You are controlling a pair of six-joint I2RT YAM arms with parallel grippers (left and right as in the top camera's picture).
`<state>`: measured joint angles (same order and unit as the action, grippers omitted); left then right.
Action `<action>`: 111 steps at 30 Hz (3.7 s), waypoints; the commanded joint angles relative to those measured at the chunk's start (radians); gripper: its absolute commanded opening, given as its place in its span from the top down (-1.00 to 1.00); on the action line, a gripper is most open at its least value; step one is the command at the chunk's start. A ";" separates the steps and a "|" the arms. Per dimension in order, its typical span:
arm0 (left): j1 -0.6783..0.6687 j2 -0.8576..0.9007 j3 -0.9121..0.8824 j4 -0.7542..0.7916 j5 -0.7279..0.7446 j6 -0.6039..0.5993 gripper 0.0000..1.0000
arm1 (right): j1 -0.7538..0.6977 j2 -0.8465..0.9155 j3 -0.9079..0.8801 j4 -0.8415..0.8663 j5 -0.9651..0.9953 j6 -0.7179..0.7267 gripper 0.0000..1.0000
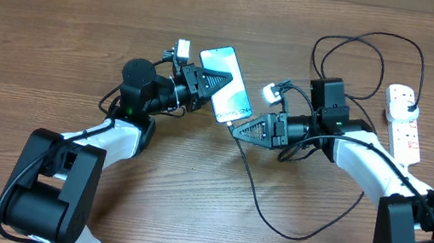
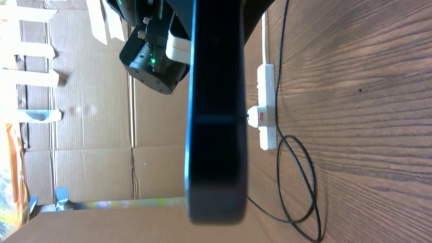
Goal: Plug charger to phone and switch on socket
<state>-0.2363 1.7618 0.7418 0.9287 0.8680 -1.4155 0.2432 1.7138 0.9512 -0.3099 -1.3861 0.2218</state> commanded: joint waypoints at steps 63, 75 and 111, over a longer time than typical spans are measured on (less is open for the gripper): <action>-0.026 -0.015 0.020 0.015 -0.030 0.047 0.91 | -0.033 -0.018 0.002 0.170 0.050 0.224 0.92; -0.026 -0.015 0.020 0.015 -0.021 0.034 0.91 | -0.033 -0.018 0.002 0.189 0.051 0.236 0.92; -0.008 -0.015 0.020 0.027 -0.094 -0.016 0.91 | -0.037 -0.018 0.002 0.333 0.049 0.358 0.92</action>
<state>-0.2340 1.7618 0.7586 0.9428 0.7567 -1.4231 0.2047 1.7138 0.9394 -0.0032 -1.3415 0.5770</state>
